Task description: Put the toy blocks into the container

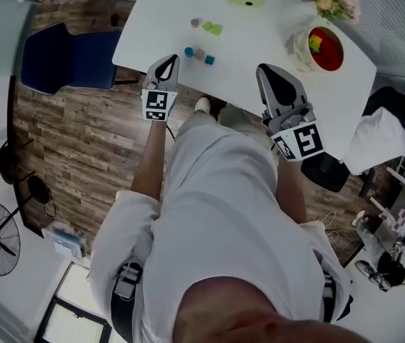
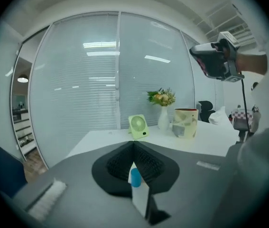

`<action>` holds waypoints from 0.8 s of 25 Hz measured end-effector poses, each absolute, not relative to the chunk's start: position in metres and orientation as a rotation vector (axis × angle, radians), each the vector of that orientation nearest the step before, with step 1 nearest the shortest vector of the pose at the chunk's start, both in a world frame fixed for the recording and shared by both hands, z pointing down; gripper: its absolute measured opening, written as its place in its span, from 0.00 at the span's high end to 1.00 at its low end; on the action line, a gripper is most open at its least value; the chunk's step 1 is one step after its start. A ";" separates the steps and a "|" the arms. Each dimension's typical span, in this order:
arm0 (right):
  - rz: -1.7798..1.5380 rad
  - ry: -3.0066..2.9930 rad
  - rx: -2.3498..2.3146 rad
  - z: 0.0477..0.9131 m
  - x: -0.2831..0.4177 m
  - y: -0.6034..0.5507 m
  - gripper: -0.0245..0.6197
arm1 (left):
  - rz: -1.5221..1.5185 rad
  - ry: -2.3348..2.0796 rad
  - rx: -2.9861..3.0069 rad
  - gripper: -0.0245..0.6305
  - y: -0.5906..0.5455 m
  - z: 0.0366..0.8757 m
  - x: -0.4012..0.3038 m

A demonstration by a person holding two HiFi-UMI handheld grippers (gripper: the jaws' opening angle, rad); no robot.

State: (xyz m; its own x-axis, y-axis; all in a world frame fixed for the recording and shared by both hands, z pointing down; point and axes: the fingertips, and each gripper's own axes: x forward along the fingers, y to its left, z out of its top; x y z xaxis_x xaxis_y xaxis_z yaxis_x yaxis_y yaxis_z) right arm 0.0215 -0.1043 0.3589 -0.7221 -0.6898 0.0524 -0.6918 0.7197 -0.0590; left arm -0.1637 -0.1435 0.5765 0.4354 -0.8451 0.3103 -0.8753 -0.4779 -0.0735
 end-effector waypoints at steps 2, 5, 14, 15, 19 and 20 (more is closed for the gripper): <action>0.149 -2.894 1.144 0.363 0.030 -0.116 0.96 | 0.473 -1.508 2.514 0.96 -0.154 0.605 -0.160; 0.160 -2.895 1.131 0.364 0.042 -0.133 0.96 | 0.522 -1.451 2.458 0.73 -0.171 0.641 -0.153; 0.179 -2.863 1.185 0.366 0.063 -0.147 0.96 | 0.631 -1.308 2.389 0.45 -0.192 0.706 -0.132; 0.178 -2.859 1.191 0.366 0.065 -0.146 0.96 | 0.628 -1.317 2.366 0.46 -0.192 0.710 -0.134; 0.178 -2.850 1.200 0.366 0.072 -0.144 0.96 | 0.634 -1.385 2.343 0.74 -0.195 0.710 -0.141; 0.180 -2.848 1.196 0.368 0.071 -0.144 0.96 | 0.631 -1.393 2.348 0.75 -0.194 0.708 -0.142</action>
